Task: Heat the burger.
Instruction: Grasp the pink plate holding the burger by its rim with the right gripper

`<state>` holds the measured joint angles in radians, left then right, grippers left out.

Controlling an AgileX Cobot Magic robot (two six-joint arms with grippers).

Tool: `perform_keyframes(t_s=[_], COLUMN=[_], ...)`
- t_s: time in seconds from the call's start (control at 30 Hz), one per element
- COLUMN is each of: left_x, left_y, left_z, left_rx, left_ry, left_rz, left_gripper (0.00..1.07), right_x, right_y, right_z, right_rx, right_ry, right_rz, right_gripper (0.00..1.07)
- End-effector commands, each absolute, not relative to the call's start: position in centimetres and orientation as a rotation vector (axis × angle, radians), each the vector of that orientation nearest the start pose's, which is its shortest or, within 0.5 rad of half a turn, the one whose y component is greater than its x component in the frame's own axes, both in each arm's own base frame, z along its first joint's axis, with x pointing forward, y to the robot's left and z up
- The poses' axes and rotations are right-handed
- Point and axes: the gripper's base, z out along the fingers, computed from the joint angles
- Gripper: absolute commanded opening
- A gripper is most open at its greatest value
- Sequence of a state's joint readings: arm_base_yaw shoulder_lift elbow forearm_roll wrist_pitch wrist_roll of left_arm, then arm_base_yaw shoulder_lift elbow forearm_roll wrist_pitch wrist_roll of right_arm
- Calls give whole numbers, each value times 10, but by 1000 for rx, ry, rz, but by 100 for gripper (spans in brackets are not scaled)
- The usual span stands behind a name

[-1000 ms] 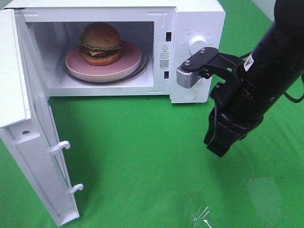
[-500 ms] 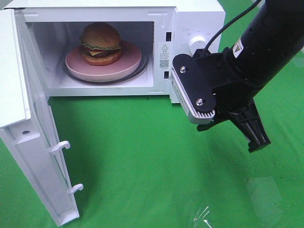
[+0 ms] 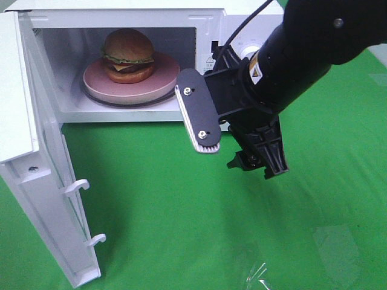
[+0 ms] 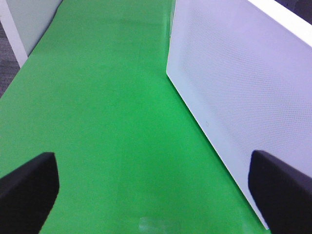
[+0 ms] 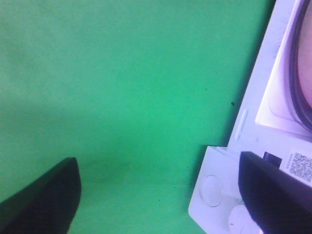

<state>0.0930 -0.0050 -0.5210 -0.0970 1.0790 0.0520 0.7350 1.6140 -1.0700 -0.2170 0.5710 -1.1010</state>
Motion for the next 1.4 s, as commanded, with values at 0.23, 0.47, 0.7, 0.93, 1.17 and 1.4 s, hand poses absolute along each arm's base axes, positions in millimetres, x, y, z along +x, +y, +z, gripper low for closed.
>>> perform_keyframes(t_s=[0.23,0.47,0.7,0.93,1.17,1.4], left_x=[-8,-8,-8,-8,-8,-8], left_y=[-9,-9,-9,-9,-9,-9], left_z=[282,282,282,282,282,282], left_rx=[-43,-43,-43,-43,-43,-43], left_ry=[2022,2022,2022,2022,2022,2022], left_rz=[-29,-29,-29,-29,-29,-29], left_gripper=[98,98,98,98,98,98], right_x=[283,300,326,353,378,393], right_y=[257,273,291,290,293,307], right_z=[241,233,223,213,197,183], right_rx=[-2138,-2138,-2082,-2039,-1999,-1949], right_ry=[1310,1288,1294,1327,1344,1338], right_rz=[-409,-433,-425,-441,-446,-416], right_gripper=[88,88,86,86,86,85])
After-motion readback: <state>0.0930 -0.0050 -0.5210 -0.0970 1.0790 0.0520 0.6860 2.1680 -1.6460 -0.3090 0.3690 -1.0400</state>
